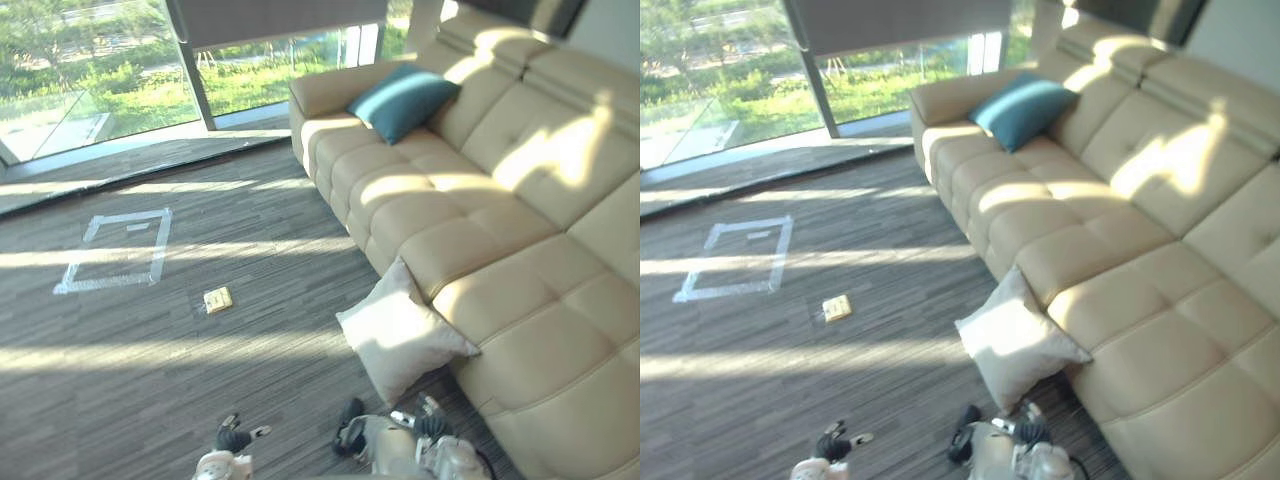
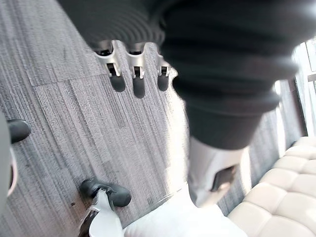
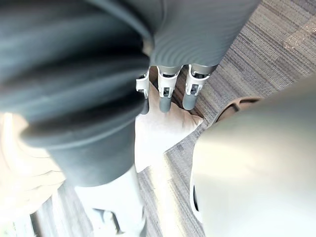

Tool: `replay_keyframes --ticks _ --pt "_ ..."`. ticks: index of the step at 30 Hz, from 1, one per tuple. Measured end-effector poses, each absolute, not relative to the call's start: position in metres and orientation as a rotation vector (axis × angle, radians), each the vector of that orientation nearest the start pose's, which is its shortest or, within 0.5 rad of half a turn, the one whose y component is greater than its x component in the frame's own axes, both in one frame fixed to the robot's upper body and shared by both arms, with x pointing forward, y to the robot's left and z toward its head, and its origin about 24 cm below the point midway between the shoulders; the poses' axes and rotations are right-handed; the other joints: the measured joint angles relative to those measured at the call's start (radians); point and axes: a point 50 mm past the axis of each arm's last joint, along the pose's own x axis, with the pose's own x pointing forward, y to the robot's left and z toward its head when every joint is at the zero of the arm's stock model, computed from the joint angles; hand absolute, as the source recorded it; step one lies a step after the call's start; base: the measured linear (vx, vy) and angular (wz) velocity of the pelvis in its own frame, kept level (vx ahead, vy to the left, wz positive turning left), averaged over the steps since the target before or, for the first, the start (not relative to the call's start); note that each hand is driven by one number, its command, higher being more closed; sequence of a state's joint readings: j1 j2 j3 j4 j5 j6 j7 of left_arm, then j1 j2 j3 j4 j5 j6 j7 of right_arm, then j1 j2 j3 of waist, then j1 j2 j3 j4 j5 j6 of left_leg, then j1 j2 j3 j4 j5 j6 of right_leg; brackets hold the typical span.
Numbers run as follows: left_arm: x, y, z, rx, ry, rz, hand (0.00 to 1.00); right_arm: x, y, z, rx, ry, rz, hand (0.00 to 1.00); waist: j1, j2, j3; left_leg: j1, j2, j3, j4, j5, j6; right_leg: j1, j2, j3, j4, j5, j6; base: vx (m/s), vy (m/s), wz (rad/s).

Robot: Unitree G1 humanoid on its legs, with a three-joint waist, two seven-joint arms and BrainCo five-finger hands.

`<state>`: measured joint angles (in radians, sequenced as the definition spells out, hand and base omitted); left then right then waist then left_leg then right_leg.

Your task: Pick up cushions and gather them together orderly.

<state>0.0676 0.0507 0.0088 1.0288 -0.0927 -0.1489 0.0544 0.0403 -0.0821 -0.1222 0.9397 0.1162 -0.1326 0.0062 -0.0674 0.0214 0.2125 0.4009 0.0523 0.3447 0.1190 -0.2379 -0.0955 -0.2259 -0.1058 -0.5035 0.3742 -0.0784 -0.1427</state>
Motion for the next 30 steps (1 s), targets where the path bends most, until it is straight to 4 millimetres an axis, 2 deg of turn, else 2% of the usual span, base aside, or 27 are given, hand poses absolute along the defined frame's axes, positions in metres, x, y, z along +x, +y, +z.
replay_keyframes --ticks 1,2,3,4,5,6,7,8,9,10,12,13,16,18,19,20,21,22,24,25,26,27,28,29,30 --pt "0.118 0.175 -0.153 -0.012 0.942 0.145 0.0 0.142 -0.2 -0.138 0.08 0.832 -0.215 0.0 0.003 0.01 -0.006 -0.009 0.009 0.0 0.034 -0.001 -0.002 0.006 0.003 -0.002 0.003 -0.021 0.004 0.46 -0.255 -0.02" --pt "0.122 0.169 -0.152 -0.02 0.931 0.132 0.0 0.14 -0.201 -0.139 0.091 0.84 -0.23 0.0 0.006 0.006 -0.004 -0.062 0.05 -0.015 0.201 -0.006 -0.011 0.042 0.02 -0.008 -0.013 -0.048 0.009 0.31 -0.217 -0.05" --pt "0.127 0.168 -0.15 -0.026 0.914 0.122 0.0 0.137 -0.2 -0.14 0.097 0.848 -0.233 0.0 0.006 0.004 -0.003 -0.143 0.105 -0.057 0.43 0.022 -0.06 0.097 0.058 -0.005 -0.063 -0.052 0.007 0.29 -0.211 -0.05" --pt "0.129 0.167 -0.149 -0.029 0.905 0.119 0.0 0.135 -0.199 -0.14 0.094 0.852 -0.228 0.0 0.008 0.004 -0.003 -0.184 0.132 -0.071 0.534 0.025 -0.094 0.123 0.077 -0.004 -0.087 -0.052 0.007 0.26 -0.18 -0.16" --pt "0.131 0.166 -0.148 -0.031 0.892 0.115 0.0 0.133 -0.196 -0.141 0.094 0.862 -0.216 0.0 0.016 0.005 -0.003 -0.257 0.186 -0.07 0.707 0.014 -0.112 0.172 0.113 0.007 -0.127 -0.055 0.005 0.24 -0.141 -0.36" --pt "0.134 0.166 -0.146 -0.036 0.877 0.121 0.0 0.132 -0.195 -0.143 0.095 0.875 -0.217 0.0 0.019 -0.003 0.001 -0.291 0.215 -0.037 0.77 0.002 -0.102 0.22 0.132 0.017 -0.164 -0.056 0.005 0.24 -0.126 -0.38" --pt "0.134 0.167 -0.146 -0.036 0.877 0.121 0.0 0.131 -0.195 -0.143 0.095 0.879 -0.218 0.0 0.019 -0.008 0.0 -0.308 0.219 -0.022 0.769 -0.006 -0.087 0.24 0.138 0.032 -0.182 -0.056 0.006 0.19 -0.1 -0.43" --pt "0.136 0.166 -0.145 -0.037 0.868 0.12 0.0 0.13 -0.193 -0.144 0.1 0.883 -0.217 0.0 0.019 -0.021 0.004 -0.341 0.207 -0.014 0.728 -0.027 -0.054 0.273 0.144 0.059 -0.21 -0.055 0.007 0.17 -0.078 -0.7" --pt "0.138 0.166 -0.143 -0.042 0.853 0.123 0.0 0.128 -0.193 -0.144 0.098 0.888 -0.218 0.0 0.03 -0.026 0.006 -0.366 0.178 -0.034 0.616 -0.049 -0.034 0.296 0.152 0.106 -0.232 -0.054 0.01 0.13 -0.057 -0.8" --pt "0.139 0.166 -0.143 -0.045 0.846 0.125 0.0 0.128 -0.193 -0.144 0.097 0.889 -0.217 0.0 0.036 -0.025 0.005 -0.367 0.167 -0.048 0.57 -0.054 -0.034 0.3 0.155 0.122 -0.24 -0.053 0.012 0.12 -0.018 -1.12" --pt "0.141 0.165 -0.142 -0.047 0.835 0.127 0.0 0.128 -0.19 -0.145 0.101 0.888 -0.212 0.0 0.05 -0.023 0.004 -0.397 0.096 -0.2 0.297 -0.051 -0.031 0.314 0.16 0.208 -0.257 -0.052 0.015 0.22 0.033 -1.29" --pt "0.142 0.166 -0.141 -0.048 0.828 0.129 0.0 0.128 -0.189 -0.145 0.105 0.889 -0.216 0.0 0.058 -0.027 0.006 -0.404 0.07 -0.262 0.225 -0.04 -0.023 0.319 0.158 0.252 -0.255 -0.054 0.019 0.26 0.062 -1.11" --pt "0.143 0.166 -0.14 -0.077 0.818 0.157 0.0 0.125 -0.188 -0.145 0.106 0.889 -0.223 0.0 0.067 -0.028 0.003 -0.416 0.044 -0.333 0.171 -0.027 -0.017 0.333 0.156 0.326 -0.245 -0.065 0.038 0.23 0.116 -0.97" --pt "0.142 0.161 -0.141 -0.091 0.823 0.157 0.0 0.119 -0.189 -0.146 0.106 0.897 -0.231 0.0 0.067 -0.021 -0.011 -0.415 0.042 -0.328 0.13 0.013 0.008 0.334 0.157 0.384 -0.228 -0.088 0.073 0.22 0.201 -0.81" --pt "0.14 0.158 -0.142 -0.103 0.829 0.159 0.0 0.121 -0.19 -0.145 0.104 0.888 -0.232 0.0 0.067 -0.015 -0.02 -0.404 0.042 -0.291 0.099 0.046 0.023 0.332 0.157 0.416 -0.211 -0.106 0.101 0.2 0.19 -0.69" --pt "0.14 0.157 -0.142 -0.108 0.831 0.158 0.0 0.12 -0.191 -0.144 0.103 0.885 -0.234 0.0 0.067 -0.011 -0.023 -0.394 0.042 -0.271 0.082 0.062 0.029 0.331 0.158 0.43 -0.199 -0.113 0.11 0.26 0.269 -0.73" --pt "0.138 0.154 -0.143 -0.115 0.84 0.156 0.0 0.116 -0.191 -0.144 0.103 0.887 -0.239 0.0 0.067 -0.007 -0.035 -0.368 0.044 -0.246 0.054 0.133 0.015 0.325 0.158 0.464 -0.163 -0.134 0.134 0.28 0.31 -0.85" --pt "0.135 0.155 -0.144 -0.111 0.849 0.157 0.0 0.115 -0.188 -0.145 0.11 0.895 -0.231 0.0 0.066 -0.027 -0.05 -0.328 0.025 -0.195 0.023 0.131 0.018 0.309 0.136 0.508 -0.121 -0.16 0.165 0.33 0.372 -0.87" --pt "0.133 0.161 -0.146 -0.096 0.862 0.165 0.0 0.114 -0.179 -0.147 0.13 0.9 -0.217 0.0 0.067 -0.051 -0.06 -0.29 0.004 -0.133 -0.019 0.125 0.03 0.287 0.11 0.534 -0.063 -0.183 0.195 0.25 0.322 -0.92" --pt "0.132 0.164 -0.146 -0.089 0.864 0.167 0.0 0.115 -0.178 -0.147 0.133 0.903 -0.214 0.0 0.068 -0.064 -0.061 -0.26 -0.004 -0.087 -0.036 0.118 0.042 0.25 0.094 0.518 0.01 -0.191 0.211 0.18 0.282 -0.97" --pt "0.132 0.165 -0.146 -0.085 0.866 0.168 0.0 0.116 -0.176 -0.147 0.137 0.901 -0.21 0.0 0.067 -0.066 -0.058 -0.243 -0.006 -0.066 -0.04 0.113 0.049 0.233 0.085 0.495 0.056 -0.194 0.224 0.11 0.19 -0.8" --pt "0.13 0.166 -0.147 -0.078 0.874 0.167 0.0 0.114 -0.177 -0.148 0.137 0.91 -0.211 0.0 0.064 -0.07 -0.056 -0.219 -0.007 -0.042 -0.043 0.109 0.056 0.216 0.058 0.426 0.114 -0.201 0.237 0.06 0.124 -0.48" --pt "0.13 0.167 -0.148 -0.076 0.879 0.168 0.0 0.114 -0.177 -0.148 0.138 0.911 -0.211 0.0 0.062 -0.071 -0.056 -0.206 -0.008 -0.031 -0.044 0.106 0.06 0.208 0.035 0.374 0.136 -0.211 0.233 0.03 0.137 -0.59" --pt "0.127 0.17 -0.149 -0.067 0.894 0.17 0.0 0.115 -0.177 -0.149 0.13 0.915 -0.202 0.0 0.058 -0.071 -0.056 -0.181 -0.009 0.006 -0.045 0.101 0.067 0.209 -0.056 0.177 0.157 -0.204 0.196 0.03 0.124 -0.46" --pt "0.126 0.17 -0.149 -0.065 0.895 0.171 0.0 0.115 -0.177 -0.149 0.127 0.915 -0.199 0.0 0.058 -0.072 -0.056 -0.177 -0.011 0.009 -0.045 0.1 0.069 0.208 -0.072 0.141 0.149 -0.192 0.185 0.05 0.094 -0.52"
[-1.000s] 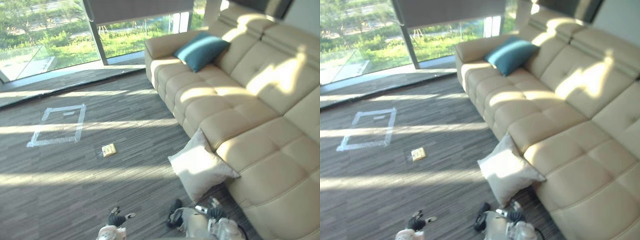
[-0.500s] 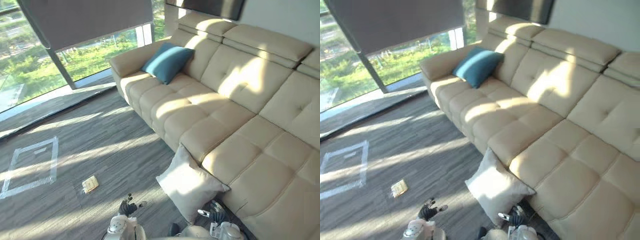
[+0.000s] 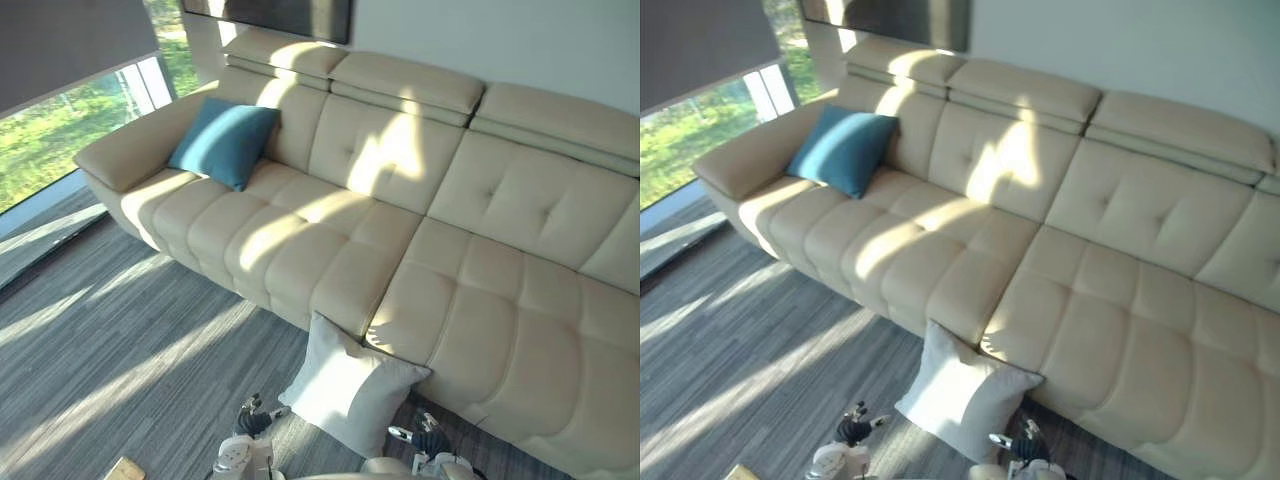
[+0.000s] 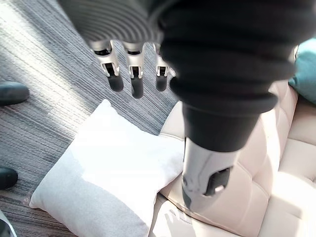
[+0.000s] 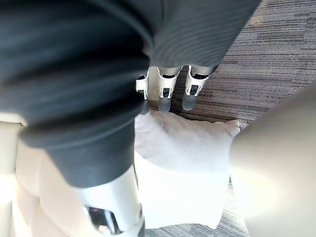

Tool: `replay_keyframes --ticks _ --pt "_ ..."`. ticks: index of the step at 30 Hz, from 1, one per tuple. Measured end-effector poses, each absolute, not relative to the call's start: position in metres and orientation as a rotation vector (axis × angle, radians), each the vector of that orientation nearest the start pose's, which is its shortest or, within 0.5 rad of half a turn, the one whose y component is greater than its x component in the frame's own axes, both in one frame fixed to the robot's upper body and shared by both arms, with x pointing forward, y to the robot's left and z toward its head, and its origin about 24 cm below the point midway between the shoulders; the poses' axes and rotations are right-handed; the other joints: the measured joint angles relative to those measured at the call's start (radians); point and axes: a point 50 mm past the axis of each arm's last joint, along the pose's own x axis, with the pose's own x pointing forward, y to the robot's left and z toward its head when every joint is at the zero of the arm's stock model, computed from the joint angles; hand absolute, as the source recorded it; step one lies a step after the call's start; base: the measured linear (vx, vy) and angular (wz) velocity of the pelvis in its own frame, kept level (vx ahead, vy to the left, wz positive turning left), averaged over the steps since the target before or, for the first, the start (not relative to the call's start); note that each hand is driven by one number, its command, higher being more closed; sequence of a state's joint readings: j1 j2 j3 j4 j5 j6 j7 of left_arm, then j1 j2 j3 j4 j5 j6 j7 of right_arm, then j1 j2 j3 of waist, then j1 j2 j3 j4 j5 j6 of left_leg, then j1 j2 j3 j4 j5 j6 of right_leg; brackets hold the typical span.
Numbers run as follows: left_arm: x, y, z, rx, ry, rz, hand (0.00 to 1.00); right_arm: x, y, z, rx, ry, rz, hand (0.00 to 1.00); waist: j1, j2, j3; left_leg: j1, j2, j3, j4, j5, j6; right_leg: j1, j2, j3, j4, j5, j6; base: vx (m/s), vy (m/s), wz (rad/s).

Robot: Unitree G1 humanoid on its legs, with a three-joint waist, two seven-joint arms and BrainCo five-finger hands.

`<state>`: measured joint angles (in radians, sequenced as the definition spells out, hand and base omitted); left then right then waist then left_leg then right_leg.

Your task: Pick up cushions and gather them together orderly.

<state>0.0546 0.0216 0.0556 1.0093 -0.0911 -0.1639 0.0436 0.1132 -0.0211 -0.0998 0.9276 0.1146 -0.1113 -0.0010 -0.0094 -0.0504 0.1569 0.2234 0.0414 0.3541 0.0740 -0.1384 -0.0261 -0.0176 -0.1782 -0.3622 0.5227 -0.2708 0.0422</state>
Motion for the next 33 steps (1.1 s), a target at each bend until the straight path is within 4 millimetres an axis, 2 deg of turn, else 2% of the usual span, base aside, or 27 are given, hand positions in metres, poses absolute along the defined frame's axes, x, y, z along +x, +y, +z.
replay_keyframes --ticks 1,2,3,5,7,9,10,12,13,14,15,18,19,20,21,22,24,25,29,33 --pt "0.126 0.173 -0.149 -0.06 0.896 0.173 0.0 0.117 -0.177 -0.149 0.121 0.918 -0.191 0.0 0.0 -0.005 0.002 0.007 -0.005 0.012 -0.001 -0.001 0.0 -0.007 -0.033 -0.074 -0.035 0.035 -0.018 0.09 -0.04 -0.52" --pt "0.13 0.173 -0.149 -0.057 0.893 0.172 0.0 0.12 -0.181 -0.15 0.093 0.925 -0.18 0.0 0.0 0.0 0.007 -0.004 -0.002 0.021 -0.002 -0.003 -0.002 -0.014 -0.035 -0.151 -0.07 0.045 -0.03 0.1 -0.079 -0.56" --pt "0.13 0.172 -0.149 -0.059 0.894 0.17 0.0 0.121 -0.182 -0.15 0.083 0.926 -0.176 0.0 0.0 0.002 0.007 -0.006 0.002 0.022 -0.002 -0.003 -0.002 -0.014 -0.027 -0.158 -0.084 0.05 -0.04 0.07 -0.097 -0.59" --pt "0.132 0.17 -0.149 -0.06 0.897 0.158 0.0 0.127 -0.185 -0.148 0.07 0.914 -0.176 0.0 -0.006 0.032 0.028 -0.013 0.012 0.025 -0.002 -0.002 -0.002 0.015 0.02 -0.137 -0.185 0.067 -0.064 0.03 -0.123 -0.57" --pt "0.132 0.167 -0.15 -0.066 0.901 0.15 0.0 0.127 -0.189 -0.147 0.062 0.913 -0.182 0.0 -0.009 0.052 0.03 -0.009 0.028 0.031 0.002 -0.002 -0.004 0.044 0.059 -0.117 -0.27 0.099 -0.069 0.02 -0.097 -0.45" --pt "0.132 0.168 -0.15 -0.061 0.902 0.146 0.0 0.124 -0.189 -0.148 0.063 0.92 -0.184 0.0 -0.009 0.048 0.031 -0.028 0.06 0.04 0.107 -0.024 -0.042 0.104 0.091 -0.107 -0.358 0.128 -0.067 0.0 -0.086 -0.18" --pt "0.134 0.168 -0.148 -0.058 0.893 0.146 0.0 0.122 -0.188 -0.149 0.069 0.928 -0.184 0.0 -0.005 0.034 0.031 -0.061 0.081 0.044 0.215 -0.035 -0.059 0.122 0.098 -0.091 -0.389 0.132 -0.067 -0.05 -0.079 -0.15" --pt "0.136 0.169 -0.147 -0.058 0.884 0.146 0.0 0.12 -0.187 -0.15 0.071 0.932 -0.183 0.0 0.006 0.027 0.027 -0.099 0.102 0.047 0.317 -0.038 -0.061 0.129 0.103 -0.067 -0.405 0.133 -0.067 -0.04 -0.059 -0.44" --pt "0.137 0.169 -0.147 -0.061 0.875 0.153 0.0 0.118 -0.187 -0.15 0.072 0.935 -0.185 0.0 0.018 0.03 0.028 -0.146 0.124 0.023 0.405 -0.076 -0.061 0.134 0.118 -0.017 -0.425 0.133 -0.062 0.01 -0.036 -0.6" --pt "0.137 0.169 -0.146 -0.062 0.874 0.152 0.0 0.118 -0.187 -0.15 0.071 0.935 -0.185 0.0 0.018 0.032 0.028 -0.147 0.124 0.017 0.406 -0.081 -0.06 0.134 0.121 -0.013 -0.426 0.133 -0.062 0.06 0.012 -0.78" --pt "0.138 0.169 -0.146 -0.061 0.872 0.151 0.0 0.119 -0.19 -0.15 0.072 0.932 -0.197 0.0 0.014 0.044 0.032 -0.156 0.12 -0.03 0.383 -0.116 -0.056 0.132 0.126 0.017 -0.423 0.14 -0.074 0.05 0.064 -0.77" --pt "0.138 0.17 -0.146 -0.062 0.871 0.154 0.0 0.117 -0.192 -0.15 0.078 0.934 -0.214 0.0 0.015 0.041 0.032 -0.158 0.081 -0.19 0.232 -0.12 -0.058 0.14 0.12 0.085 -0.421 0.147 -0.061 0.06 0.124 -0.84" --pt "0.137 0.169 -0.146 -0.068 0.874 0.157 0.0 0.116 -0.194 -0.15 0.074 0.934 -0.221 0.0 0.016 0.054 0.026 -0.162 0.074 -0.297 0.127 -0.061 -0.057 0.134 0.126 0.117 -0.419 0.143 -0.037 0.04 0.13 -0.61" --pt "0.135 0.167 -0.147 -0.069 0.879 0.154 0.0 0.116 -0.195 -0.15 0.071 0.932 -0.224 0.0 0.015 0.064 0.02 -0.171 0.078 -0.319 0.11 -0.021 -0.068 0.132 0.135 0.125 -0.419 0.142 -0.031 0.09 0.21 -0.74" --pt "0.134 0.167 -0.147 -0.071 0.881 0.154 0.0 0.114 -0.197 -0.15 0.068 0.94 -0.23 0.0 0.016 0.067 0.011 -0.165 0.079 -0.309 0.116 -0.006 -0.085 0.141 0.137 0.158 -0.431 0.154 -0.01 0.1 0.133 -0.43" --pt "0.132 0.168 -0.148 -0.072 0.886 0.158 0.0 0.113 -0.195 -0.15 0.072 0.942 -0.232 0.0 0.015 0.066 0.005 -0.157 0.07 -0.299 0.098 -0.007 -0.082 0.146 0.13 0.163 -0.444 0.162 -0.01 0.17 0.205 -0.52" --pt "0.127 0.174 -0.15 -0.055 0.903 0.165 0.0 0.108 -0.187 -0.153 0.096 0.954 -0.231 0.0 0.015 0.037 -0.018 -0.114 0.043 -0.257 0.03 0.01 -0.06 0.144 0.1 0.187 -0.455 0.174 0.001 0.17 0.162 -0.35" --pt "0.127 0.174 -0.15 -0.051 0.907 0.164 0.0 0.108 -0.187 -0.153 0.098 0.955 -0.231 0.0 0.015 0.035 -0.021 -0.109 0.037 -0.251 0.023 0.012 -0.058 0.143 0.096 0.192 -0.457 0.174 0.004 0.15 0.134 -0.26" --pt "0.124 0.175 -0.151 -0.037 0.915 0.153 0.0 0.107 -0.188 -0.153 0.099 0.956 -0.24 0.0 0.012 0.034 -0.024 -0.069 0.005 -0.228 -0.005 0.013 -0.055 0.164 0.072 0.218 -0.483 0.177 0.023 0.1 0.091 -0.15" --pt "0.12 0.18 -0.152 -0.033 0.923 0.175 0.0 0.105 -0.195 -0.153 0.104 0.958 -0.296 0.0 0.013 0.049 -0.018 -0.043 0.003 -0.228 -0.022 0.014 -0.053 0.193 0.075 0.217 -0.497 0.177 0.024 0.05 0.008 -0.03"
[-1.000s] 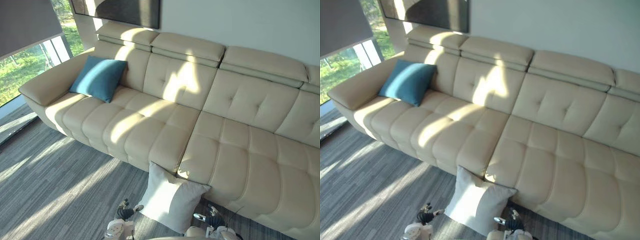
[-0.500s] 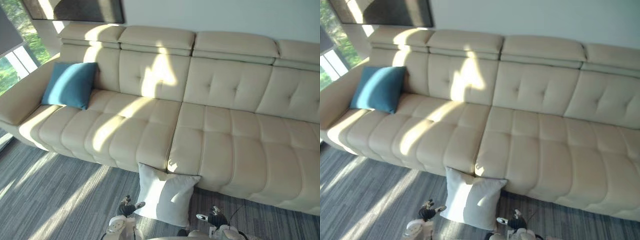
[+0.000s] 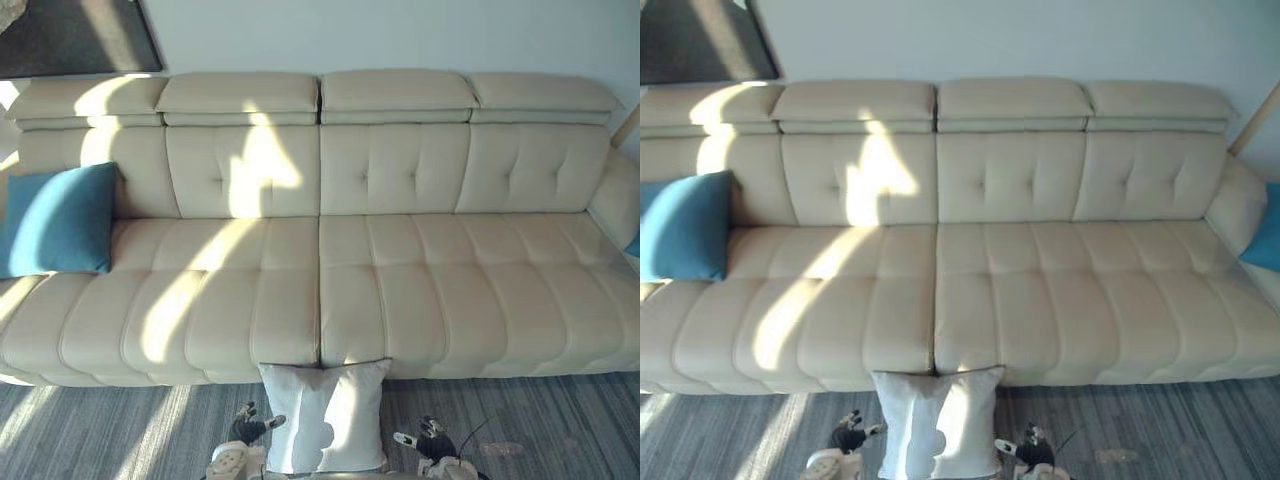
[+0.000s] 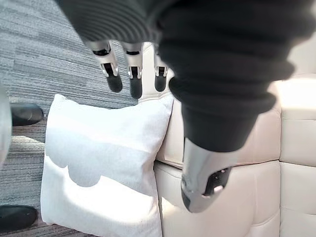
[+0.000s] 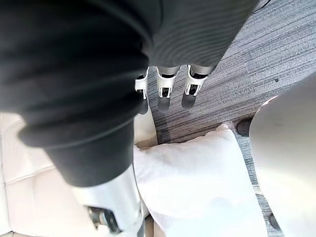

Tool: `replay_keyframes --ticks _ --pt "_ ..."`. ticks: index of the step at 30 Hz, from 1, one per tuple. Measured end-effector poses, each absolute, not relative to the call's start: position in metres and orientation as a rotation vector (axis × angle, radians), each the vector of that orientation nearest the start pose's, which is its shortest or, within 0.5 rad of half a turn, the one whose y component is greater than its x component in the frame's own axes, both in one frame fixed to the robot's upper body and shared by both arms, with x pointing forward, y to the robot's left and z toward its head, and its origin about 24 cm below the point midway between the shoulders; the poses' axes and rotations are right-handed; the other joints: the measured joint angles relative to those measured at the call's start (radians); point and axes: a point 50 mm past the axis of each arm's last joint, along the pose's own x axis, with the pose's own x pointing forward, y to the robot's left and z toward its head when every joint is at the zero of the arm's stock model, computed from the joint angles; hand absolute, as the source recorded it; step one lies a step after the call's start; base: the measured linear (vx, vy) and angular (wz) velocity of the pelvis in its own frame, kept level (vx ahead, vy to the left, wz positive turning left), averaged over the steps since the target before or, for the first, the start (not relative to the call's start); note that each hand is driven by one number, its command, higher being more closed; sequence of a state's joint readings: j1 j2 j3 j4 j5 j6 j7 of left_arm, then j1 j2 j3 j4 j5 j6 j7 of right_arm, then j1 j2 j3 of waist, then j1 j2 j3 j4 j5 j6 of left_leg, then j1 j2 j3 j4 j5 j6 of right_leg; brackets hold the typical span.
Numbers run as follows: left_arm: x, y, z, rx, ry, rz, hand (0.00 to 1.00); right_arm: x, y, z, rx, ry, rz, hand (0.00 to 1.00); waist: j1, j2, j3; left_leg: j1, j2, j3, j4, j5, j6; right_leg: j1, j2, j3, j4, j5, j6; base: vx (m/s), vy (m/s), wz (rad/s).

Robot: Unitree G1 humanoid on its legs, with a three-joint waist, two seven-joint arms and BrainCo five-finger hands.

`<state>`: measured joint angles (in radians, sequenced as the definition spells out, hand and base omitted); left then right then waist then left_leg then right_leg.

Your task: Pick up cushions and gather them together orderly.

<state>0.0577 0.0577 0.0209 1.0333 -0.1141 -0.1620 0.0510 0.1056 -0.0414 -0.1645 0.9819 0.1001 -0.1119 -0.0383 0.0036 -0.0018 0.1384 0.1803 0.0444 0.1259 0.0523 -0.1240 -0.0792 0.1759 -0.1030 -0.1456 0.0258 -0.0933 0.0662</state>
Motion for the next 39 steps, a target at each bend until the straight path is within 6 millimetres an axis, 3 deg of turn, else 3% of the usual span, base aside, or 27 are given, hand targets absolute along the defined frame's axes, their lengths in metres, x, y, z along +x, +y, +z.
replay_keyframes --ticks 5,7,9,10,11,13,14,15,19,20,22,24,25,27,32,36,37,39 --pt "0.117 0.187 -0.152 -0.059 0.923 0.259 0.0 0.101 -0.203 -0.154 0.146 0.964 -0.383 0.0 0.003 0.002 0.011 0.001 0.014 0.0 0.0 0.001 0.001 -0.002 0.01 -0.008 0.015 -0.005 -0.005 -0.03 -0.044 0.03" --pt "0.12 0.192 -0.149 -0.068 0.902 0.291 0.0 0.105 -0.206 -0.152 0.154 0.947 -0.404 0.0 0.003 -0.003 0.043 -0.007 0.018 0.002 0.005 0.002 0.003 -0.039 0.0 -0.009 0.092 -0.044 -0.008 -0.11 -0.044 0.04" --pt "0.145 0.201 -0.137 -0.078 0.807 0.331 0.0 0.123 -0.205 -0.147 0.175 0.9 -0.404 0.0 0.008 -0.035 0.101 -0.124 0.018 0.006 0.14 -0.05 0.005 -0.186 -0.032 -0.01 0.297 -0.132 -0.009 -0.23 -0.04 0.13" --pt "0.171 0.206 -0.123 -0.085 0.715 0.341 0.0 0.143 -0.206 -0.14 0.176 0.845 -0.404 0.0 0.018 -0.042 0.16 -0.276 0.045 0.014 0.346 -0.127 0.005 -0.308 -0.04 -0.01 0.441 -0.181 -0.016 -0.33 -0.079 0.11" --pt "0.178 0.207 -0.118 -0.085 0.691 0.344 0.0 0.15 -0.206 -0.137 0.175 0.823 -0.404 0.0 0.024 -0.039 0.174 -0.315 0.056 0.015 0.401 -0.144 0.005 -0.343 -0.038 -0.009 0.479 -0.191 -0.02 -0.39 -0.09 -0.02" --pt "0.221 0.216 -0.089 -0.122 0.532 0.391 0.0 0.193 -0.211 -0.113 0.184 0.676 -0.402 0.0 0.039 -0.04 0.251 -0.563 0.105 0.016 0.646 -0.215 0.008 -0.576 -0.033 -0.005 0.687 -0.248 -0.037 -0.33 -0.058 -0.08" --pt "0.227 0.218 -0.084 -0.133 0.507 0.4 0.0 0.2 -0.211 -0.108 0.186 0.653 -0.399 0.0 0.039 -0.04 0.263 -0.59 0.11 0.015 0.672 -0.222 0.008 -0.603 -0.032 -0.004 0.711 -0.253 -0.036 -0.28 -0.057 -0.12" --pt "0.243 0.222 -0.07 -0.153 0.442 0.416 0.0 0.223 -0.215 -0.092 0.179 0.574 -0.394 0.0 0.04 -0.039 0.293 -0.673 0.13 0.013 0.743 -0.238 0.007 -0.682 -0.03 -0.005 0.77 -0.27 -0.035 -0.2 -0.039 -0.13" --pt "0.287 0.233 -0.027 -0.224 0.266 0.462 0.0 0.276 -0.221 -0.046 0.177 0.38 -0.382 0.0 0.04 -0.047 0.345 -0.896 0.157 -0.004 0.911 -0.261 0.013 -0.901 -0.041 -0.005 0.936 -0.288 -0.062 -0.19 -0.032 -0.02" --pt "0.307 0.239 0.0 -0.251 0.163 0.481 0.0 0.301 -0.221 -0.02 0.173 0.292 -0.367 0.0 0.035 -0.048 0.384 -0.983 0.162 -0.007 0.968 -0.262 0.015 -0.987 -0.052 -0.006 0.997 -0.294 -0.068 -0.17 -0.036 0.07" --pt "0.322 0.245 0.027 -0.287 0.058 0.499 0.0 0.321 -0.222 0.006 0.168 0.205 -0.356 0.0 0.035 -0.047 0.389 -1.093 0.17 -0.013 1.021 -0.263 0.017 -1.097 -0.054 -0.003 1.049 -0.3 -0.07 -0.17 -0.033 -0.01" --pt "0.343 0.257 0.072 -0.315 -0.085 0.523 0.0 0.35 -0.222 0.053 0.165 0.058 -0.343 0.0 0.031 -0.051 0.415 -1.253 0.178 -0.028 1.102 -0.263 0.017 -1.258 -0.058 0.001 1.13 -0.303 -0.07 -0.17 -0.035 -0.04" --pt "0.346 0.258 0.079 -0.316 -0.106 0.523 0.0 0.354 -0.222 0.06 0.163 0.038 -0.341 0.0 0.031 -0.053 0.419 -1.276 0.178 -0.029 1.114 -0.263 0.017 -1.283 -0.06 0.004 1.144 -0.303 -0.071 -0.12 -0.03 0.02" --pt "0.358 0.26 0.11 -0.314 -0.192 0.508 0.0 0.372 -0.224 0.099 0.172 -0.069 -0.334 0.0 0.028 -0.053 0.431 -1.38 0.179 -0.033 1.166 -0.262 0.019 -1.391 -0.068 0.013 1.203 -0.296 -0.083 -0.09 -0.033 0.02" --pt "0.377 0.251 0.168 -0.305 -0.349 0.441 0.0 0.393 -0.216 0.169 0.189 -0.259 -0.273 0.0 0.026 -0.053 0.432 -1.575 0.18 -0.052 1.246 -0.255 0.027 -1.58 -0.08 0.015 1.28 -0.295 -0.082 -0.07 -0.022 0.03" --pt "0.388 0.226 0.204 -0.269 -0.432 0.344 0.0 0.402 -0.185 0.221 0.166 -0.396 -0.159 0.0 0.024 -0.052 0.434 -1.668 0.173 -0.055 1.271 -0.245 0.032 -1.673 -0.091 0.018 1.308 -0.287 -0.094 -0.06 0.002 0.07" --pt "0.391 0.213 0.216 -0.268 -0.462 0.303 0.0 0.405 -0.163 0.238 0.164 -0.439 -0.093 0.0 0.023 -0.05 0.435 -1.689 0.171 -0.059 1.278 -0.245 0.032 -1.69 -0.093 0.015 1.313 -0.284 -0.097 0.0 0.0 0.0" --pt "0.393 0.205 0.222 -0.278 -0.476 0.28 0.0 0.405 -0.152 0.244 0.178 -0.453 -0.071 0.0 0.022 -0.05 0.435 -1.694 0.169 -0.059 1.278 -0.245 0.032 -1.694 -0.095 0.015 1.313 -0.284 -0.098 -0.02 0.01 0.03"
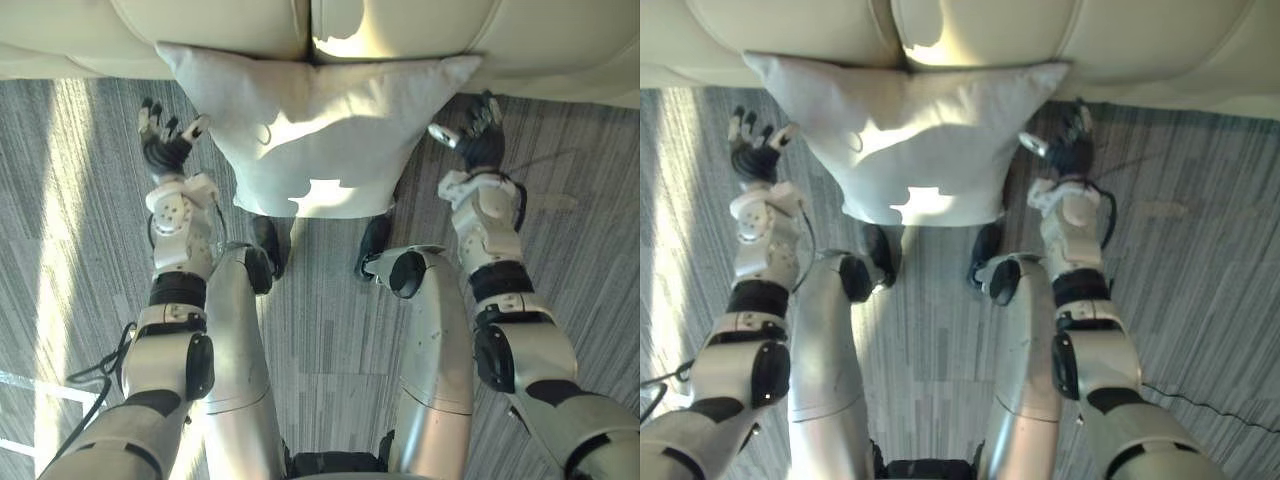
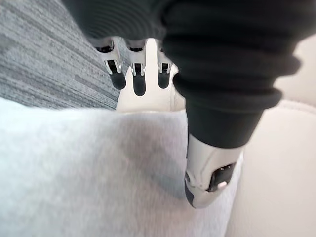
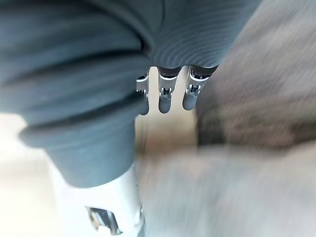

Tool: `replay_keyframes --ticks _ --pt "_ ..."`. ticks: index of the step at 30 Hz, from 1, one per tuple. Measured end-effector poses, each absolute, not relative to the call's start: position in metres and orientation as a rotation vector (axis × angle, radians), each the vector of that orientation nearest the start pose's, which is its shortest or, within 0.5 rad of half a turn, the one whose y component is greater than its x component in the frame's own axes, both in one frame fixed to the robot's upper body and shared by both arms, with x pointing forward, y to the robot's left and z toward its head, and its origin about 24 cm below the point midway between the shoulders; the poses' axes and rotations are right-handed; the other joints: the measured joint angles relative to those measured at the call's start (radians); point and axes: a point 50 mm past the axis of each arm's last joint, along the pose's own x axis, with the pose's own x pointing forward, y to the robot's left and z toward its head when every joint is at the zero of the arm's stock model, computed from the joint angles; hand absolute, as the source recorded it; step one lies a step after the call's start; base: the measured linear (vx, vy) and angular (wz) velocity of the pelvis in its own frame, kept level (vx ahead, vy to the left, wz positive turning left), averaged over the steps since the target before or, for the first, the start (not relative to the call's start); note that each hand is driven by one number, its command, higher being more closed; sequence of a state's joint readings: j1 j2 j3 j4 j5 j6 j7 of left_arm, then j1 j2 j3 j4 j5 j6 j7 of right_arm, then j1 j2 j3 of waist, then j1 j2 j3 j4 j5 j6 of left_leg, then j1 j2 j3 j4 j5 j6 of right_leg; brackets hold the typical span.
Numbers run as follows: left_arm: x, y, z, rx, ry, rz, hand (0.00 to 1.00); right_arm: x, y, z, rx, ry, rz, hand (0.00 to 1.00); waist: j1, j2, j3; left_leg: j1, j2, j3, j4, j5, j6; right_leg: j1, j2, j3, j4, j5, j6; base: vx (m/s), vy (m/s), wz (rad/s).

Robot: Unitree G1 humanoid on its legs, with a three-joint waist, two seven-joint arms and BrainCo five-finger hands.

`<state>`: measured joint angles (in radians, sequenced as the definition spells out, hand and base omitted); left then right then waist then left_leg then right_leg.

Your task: Pick up cushions and gather them together orderly.

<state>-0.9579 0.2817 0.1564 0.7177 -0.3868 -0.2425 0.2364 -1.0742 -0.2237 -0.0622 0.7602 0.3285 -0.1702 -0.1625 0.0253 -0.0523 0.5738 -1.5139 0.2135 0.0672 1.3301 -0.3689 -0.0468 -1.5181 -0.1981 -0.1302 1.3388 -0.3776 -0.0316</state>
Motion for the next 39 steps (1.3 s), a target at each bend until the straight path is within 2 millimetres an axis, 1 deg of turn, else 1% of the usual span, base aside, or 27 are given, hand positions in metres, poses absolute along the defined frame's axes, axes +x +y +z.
replay_keyframes --ticks 1,2,3,4,6,9,12,15,18,22,24,25,26,27,28,29,30,31,32,34,35,36,37,38,39 --pt "0.394 0.194 0.227 -0.304 -0.49 0.258 0.0 0.406 -0.143 0.246 0.216 -0.45 -0.07 0.0 -0.001 0.0 0.0 -0.003 -0.001 0.0 0.0 0.0 0.0 -0.001 -0.001 0.0 -0.001 0.0 0.0 -0.01 0.016 0.07" --pt "0.395 0.184 0.232 -0.323 -0.5 0.247 0.0 0.406 -0.141 0.245 0.241 -0.449 -0.078 0.0 -0.006 0.0 0.0 -0.004 -0.006 -0.001 -0.002 0.0 0.0 -0.001 -0.006 -0.001 -0.001 0.0 0.0 -0.01 0.022 0.09" --pt "0.395 0.178 0.234 -0.343 -0.503 0.248 0.0 0.406 -0.138 0.245 0.254 -0.449 -0.074 1.0 -0.011 0.0 0.0 -0.005 -0.011 0.0 -0.004 0.001 0.001 -0.001 -0.01 0.0 -0.001 0.0 0.0 0.0 0.022 0.11" --pt "0.395 0.175 0.235 -0.357 -0.504 0.256 1.0 0.406 -0.136 0.246 0.262 -0.448 -0.075 1.0 -0.016 0.0 0.0 -0.005 -0.015 0.0 -0.006 0.002 0.002 -0.001 -0.014 0.0 -0.002 0.0 0.0 0.0 0.021 0.1" --pt "0.394 0.164 0.239 -0.401 -0.511 0.27 1.0 0.406 -0.13 0.247 0.299 -0.445 -0.079 1.0 -0.023 0.0 0.0 -0.005 -0.025 0.002 -0.022 0.012 -0.001 -0.001 -0.022 0.0 -0.008 0.0 0.0 -0.01 0.013 0.15" --pt "0.39 0.155 0.244 -0.468 -0.526 0.288 1.0 0.406 -0.127 0.25 0.375 -0.433 -0.079 1.0 -0.024 0.0 0.0 -0.004 -0.033 0.0 -0.037 0.025 -0.008 0.0 -0.028 -0.007 -0.015 0.003 -0.005 -0.02 -0.005 0.12" --pt "0.386 0.152 0.25 -0.532 -0.539 0.312 1.0 0.406 -0.121 0.251 0.427 -0.424 -0.063 1.0 -0.025 0.0 0.0 -0.003 -0.035 -0.006 -0.04 0.032 -0.014 0.003 -0.029 -0.012 -0.015 0.005 -0.007 -0.01 -0.001 0.02" --pt "0.383 0.151 0.255 -0.595 -0.551 0.315 1.0 0.405 -0.119 0.25 0.429 -0.422 -0.058 1.0 -0.026 -0.001 -0.001 0.007 -0.035 -0.013 -0.044 0.039 -0.017 0.016 -0.029 -0.019 -0.016 0.009 -0.011 -0.01 -0.003 0.03" --pt "0.38 0.148 0.257 -0.655 -0.561 0.318 1.0 0.4 -0.115 0.246 0.438 -0.435 -0.037 1.0 -0.027 -0.005 -0.003 0.047 -0.033 -0.014 -0.065 0.051 -0.017 0.058 -0.027 -0.027 -0.039 0.022 -0.014 -0.04 -0.011 -0.03" --pt "0.366 0.14 0.251 -0.68 -0.604 0.284 1.0 0.388 -0.12 0.234 0.466 -0.46 -0.048 1.0 -0.028 -0.007 -0.005 0.196 -0.028 0.003 -0.18 0.083 -0.016 0.201 -0.005 -0.035 -0.161 0.057 0.0 -0.06 -0.001 -0.1" --pt "0.356 0.135 0.246 -0.695 -0.644 0.261 1.0 0.379 -0.12 0.223 0.491 -0.47 -0.051 1.0 -0.033 -0.012 -0.013 0.305 -0.028 0.015 -0.26 0.099 -0.019 0.306 0.007 -0.038 -0.242 0.078 0.006 -0.05 0.013 -0.11" --pt "0.348 0.133 0.248 -0.705 -0.689 0.239 1.0 0.373 -0.119 0.219 0.507 -0.493 -0.046 1.0 -0.037 -0.024 -0.028 0.359 -0.028 0.027 -0.305 0.109 -0.021 0.353 0.008 -0.04 -0.283 0.086 0.008 -0.03 0.007 -0.09" --pt "0.345 0.132 0.251 -0.712 -0.711 0.225 1.0 0.37 -0.119 0.22 0.509 -0.509 -0.041 1.0 -0.038 -0.025 -0.03 0.381 -0.028 0.028 -0.322 0.116 -0.02 0.376 0.008 -0.046 -0.301 0.091 0.008 -0.01 -0.004 -0.05" --pt "0.339 0.129 0.256 -0.721 -0.748 0.202 1.0 0.363 -0.119 0.221 0.515 -0.539 -0.029 1.0 -0.041 -0.026 -0.031 0.435 -0.028 0.029 -0.359 0.123 -0.023 0.434 0.008 -0.059 -0.34 0.097 0.009 0.0 -0.009 -0.04" --pt "0.336 0.128 0.255 -0.72 -0.759 0.186 1.0 0.358 -0.119 0.219 0.51 -0.552 -0.028 1.0 -0.04 -0.026 -0.033 0.477 -0.03 0.032 -0.385 0.123 -0.024 0.477 0.008 -0.068 -0.367 0.099 0.01 0.03 -0.01 -0.06" --pt "0.331 0.126 0.246 -0.718 -0.751 0.174 1.0 0.352 -0.119 0.211 0.508 -0.549 -0.037 1.0 -0.037 -0.027 -0.034 0.555 -0.031 0.037 -0.426 0.124 -0.024 0.554 0.004 -0.083 -0.408 0.1 0.011 0.04 -0.006 -0.07" --pt "0.329 0.125 0.239 -0.715 -0.739 0.171 1.0 0.349 -0.119 0.205 0.514 -0.54 -0.043 1.0 -0.037 -0.03 -0.045 0.593 -0.032 0.041 -0.449 0.125 -0.026 0.591 0.004 -0.087 -0.429 0.101 0.012 0.08 -0.007 -0.05" --pt "0.323 0.123 0.222 -0.714 -0.704 0.17 1.0 0.341 -0.119 0.188 0.523 -0.512 -0.057 1.0 -0.036 -0.037 -0.1 0.634 -0.033 0.051 -0.483 0.127 -0.03 0.626 0.004 -0.09 -0.457 0.104 0.01 0.13 -0.007 -0.03" --pt "0.315 0.12 0.206 -0.72 -0.674 0.164 1.0 0.33 -0.121 0.173 0.502 -0.498 -0.074 1.0 -0.03 -0.042 -0.142 0.696 -0.035 0.059 -0.519 0.128 -0.032 0.683 0.006 -0.093 -0.489 0.108 0.004 0.22 -0.007 -0.01" --pt "0.307 0.119 0.196 -0.725 -0.659 0.158 1.0 0.32 -0.122 0.164 0.501 -0.498 -0.078 1.0 -0.029 -0.042 -0.155 0.778 -0.038 0.063 -0.558 0.128 -0.034 0.769 0.008 -0.11 -0.531 0.111 0.005 0.19 0.004 -0.02" --pt "0.301 0.12 0.192 -0.727 -0.657 0.152 1.0 0.312 -0.122 0.161 0.487 -0.505 -0.079 1.0 -0.027 -0.043 -0.158 0.844 -0.039 0.068 -0.589 0.127 -0.034 0.833 0.008 -0.121 -0.564 0.114 0.01 0.15 0.013 -0.08" --pt "0.295 0.12 0.183 -0.723 -0.644 0.148 1.0 0.302 -0.122 0.156 0.472 -0.506 -0.074 1.0 -0.025 -0.044 -0.181 0.902 -0.04 0.082 -0.627 0.127 -0.034 0.888 0.01 -0.128 -0.6 0.117 0.015 0.22 0.026 -0.12" --pt "0.291 0.121 0.178 -0.721 -0.636 0.149 1.0 0.297 -0.122 0.152 0.466 -0.503 -0.073 1.0 -0.024 -0.044 -0.191 0.941 -0.041 0.09 -0.651 0.127 -0.034 0.921 0.012 -0.128 -0.623 0.12 0.02 0.18 0.03 -0.17" --pt "0.285 0.123 0.169 -0.716 -0.622 0.15 1.0 0.289 -0.121 0.146 0.444 -0.496 -0.069 1.0 -0.023 -0.044 -0.204 1.011 -0.043 0.102 -0.69 0.127 -0.034 0.986 0.019 -0.126 -0.663 0.125 0.029 0.21 0.037 -0.22" --pt "0.278 0.126 0.157 -0.707 -0.594 0.159 1.0 0.28 -0.119 0.138 0.429 -0.474 -0.063 1.0 -0.023 -0.042 -0.24 1.067 -0.041 0.116 -0.726 0.127 -0.034 1.038 0.029 -0.124 -0.706 0.131 0.039 0.17 0.031 -0.23"
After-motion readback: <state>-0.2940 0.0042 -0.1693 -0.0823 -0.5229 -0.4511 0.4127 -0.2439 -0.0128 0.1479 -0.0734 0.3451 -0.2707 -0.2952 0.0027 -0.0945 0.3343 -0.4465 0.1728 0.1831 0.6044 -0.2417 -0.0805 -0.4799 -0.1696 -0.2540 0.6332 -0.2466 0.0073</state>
